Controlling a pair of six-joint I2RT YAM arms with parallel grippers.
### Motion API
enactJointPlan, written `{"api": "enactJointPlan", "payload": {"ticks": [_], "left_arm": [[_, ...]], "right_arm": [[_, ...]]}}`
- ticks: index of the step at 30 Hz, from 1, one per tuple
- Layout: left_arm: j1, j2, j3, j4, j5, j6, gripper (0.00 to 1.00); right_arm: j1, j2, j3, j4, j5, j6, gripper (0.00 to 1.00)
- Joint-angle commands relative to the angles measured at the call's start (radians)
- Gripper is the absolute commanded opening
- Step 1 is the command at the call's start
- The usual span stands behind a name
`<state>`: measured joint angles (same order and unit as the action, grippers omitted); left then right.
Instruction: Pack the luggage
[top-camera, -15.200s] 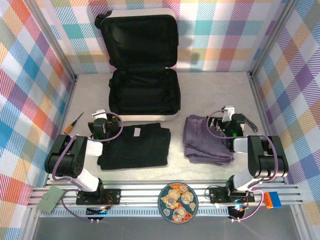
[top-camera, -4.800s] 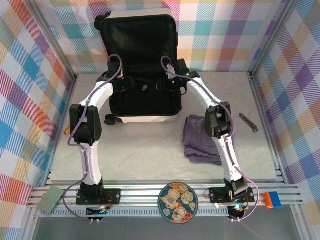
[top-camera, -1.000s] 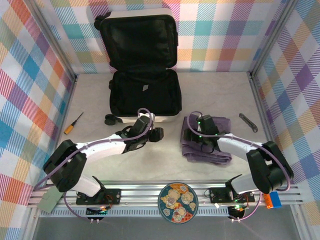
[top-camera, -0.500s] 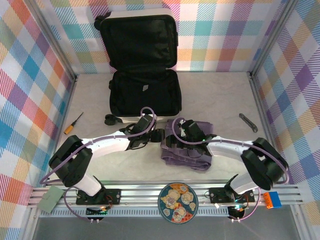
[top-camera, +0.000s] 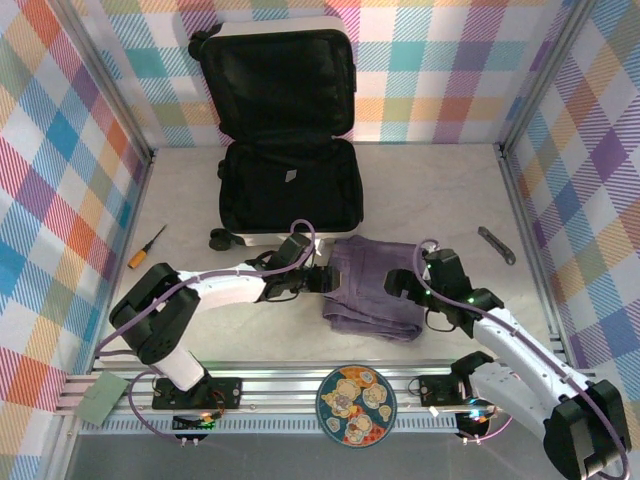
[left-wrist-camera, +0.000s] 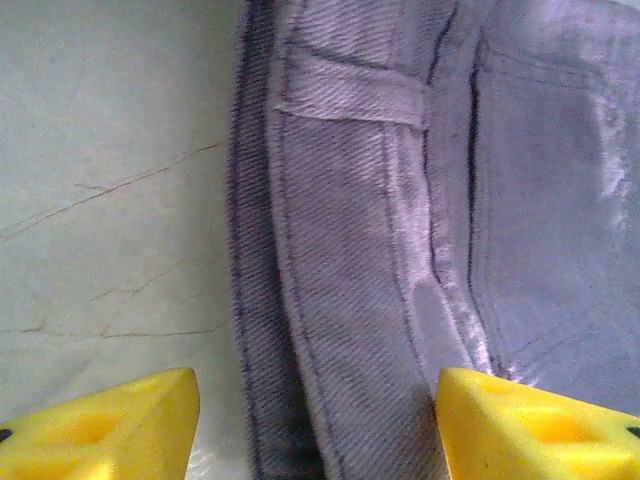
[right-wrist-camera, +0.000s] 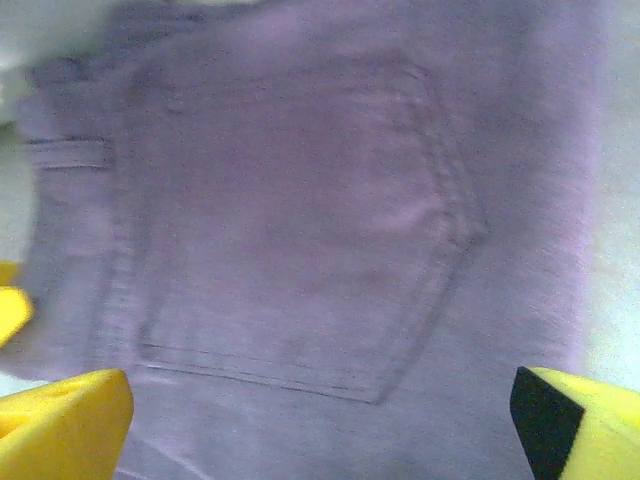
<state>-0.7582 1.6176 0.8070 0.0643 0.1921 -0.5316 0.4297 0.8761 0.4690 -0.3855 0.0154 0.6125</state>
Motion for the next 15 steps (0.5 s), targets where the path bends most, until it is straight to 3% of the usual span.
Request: {"api": "enactJointPlan", "payload": {"ticks": [1, 7, 15], "left_arm": [[-0.010, 0.040, 0.027, 0.055, 0.076, -0.001, 0.64], [-0.010, 0.096, 0.081, -0.011, 0.082, 0.010, 0.64], [-0.013, 0.182, 0.123, -0.011, 0.129, 0.016, 0.63]], "right_arm": [[-0.032, 0.035, 0.000, -0.053, 0.000, 0.012, 0.98], [-0.063, 0.182, 0.046, -0.063, 0.018, 0.024, 0.97], [-0.068, 0.206, 0.052, -0.072, 0.046, 0.044, 0.97]]}}
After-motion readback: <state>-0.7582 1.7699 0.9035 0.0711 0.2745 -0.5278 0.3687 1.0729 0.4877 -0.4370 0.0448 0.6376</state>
